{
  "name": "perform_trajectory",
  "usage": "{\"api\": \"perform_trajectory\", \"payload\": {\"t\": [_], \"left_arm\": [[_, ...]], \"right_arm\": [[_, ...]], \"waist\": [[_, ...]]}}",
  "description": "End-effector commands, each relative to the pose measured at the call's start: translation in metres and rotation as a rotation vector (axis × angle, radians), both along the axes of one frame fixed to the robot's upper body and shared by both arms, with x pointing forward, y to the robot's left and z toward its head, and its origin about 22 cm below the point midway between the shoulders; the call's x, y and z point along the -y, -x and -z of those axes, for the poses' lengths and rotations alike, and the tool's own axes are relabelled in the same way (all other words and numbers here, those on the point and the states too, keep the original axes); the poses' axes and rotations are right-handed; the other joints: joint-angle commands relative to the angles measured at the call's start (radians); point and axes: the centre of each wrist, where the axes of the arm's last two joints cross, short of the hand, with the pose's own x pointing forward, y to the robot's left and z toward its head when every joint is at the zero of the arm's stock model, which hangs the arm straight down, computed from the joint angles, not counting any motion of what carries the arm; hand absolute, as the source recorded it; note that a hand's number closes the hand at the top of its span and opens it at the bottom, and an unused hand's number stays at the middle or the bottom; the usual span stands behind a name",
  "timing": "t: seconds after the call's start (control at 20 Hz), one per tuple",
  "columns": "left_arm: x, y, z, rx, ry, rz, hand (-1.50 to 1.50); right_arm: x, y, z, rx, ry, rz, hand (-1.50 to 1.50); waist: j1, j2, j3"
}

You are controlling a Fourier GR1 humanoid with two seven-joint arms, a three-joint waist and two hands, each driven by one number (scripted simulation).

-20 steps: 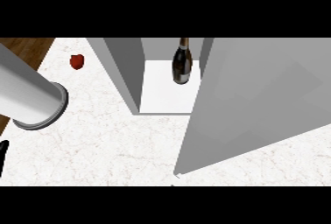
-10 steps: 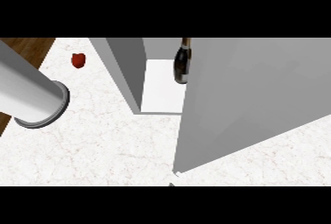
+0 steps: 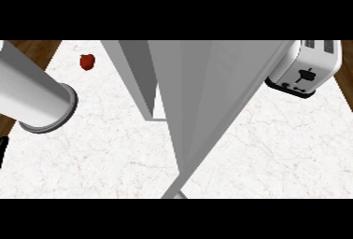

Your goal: Pick up the wine, place it into the cabinet and close the cabinet

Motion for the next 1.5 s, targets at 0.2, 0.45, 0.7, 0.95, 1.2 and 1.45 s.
{"api": "perform_trajectory", "payload": {"t": [0.2, 0.45, 0.7, 0.95, 1.2, 1.45], "left_arm": [[0.010, -0.009, 0.002, 0.007, 0.017, -0.021, -1.50], [0.008, -0.008, 0.000, -0.001, -0.005, -0.023, -1.50], [0.009, -0.017, 0.000, 0.015, 0.010, -0.041, -1.50], [-0.005, -0.008, -0.002, 0.013, -0.008, -0.033, -1.50], [0.002, -0.015, -0.006, 0.002, -0.008, -0.034, -1.50], [0.000, -0.020, -0.001, 0.009, -0.007, -0.033, -1.50]], "right_arm": [[-0.070, -0.048, -0.056, 0.027, -0.056, -0.023, 1.50], [-0.099, -0.103, -0.066, 0.087, -0.026, 0.062, 1.50], [-0.104, -0.141, -0.073, 0.198, 0.058, 0.151, 1.50], [-0.098, -0.181, -0.080, 0.122, 0.049, 0.177, 1.50], [-0.087, -0.215, -0.044, 0.114, 0.060, 0.229, 1.50], [-0.060, -0.251, -0.035, 0.123, 0.063, 0.263, 1.50]], "waist": [[0.003, 0.000, 0.001], [0.011, 0.005, 0.002], [-0.014, 0.004, 0.003], [-0.006, 0.001, 0.003], [-0.015, 0.002, 0.003], [-0.007, 0.010, 0.003]]}}
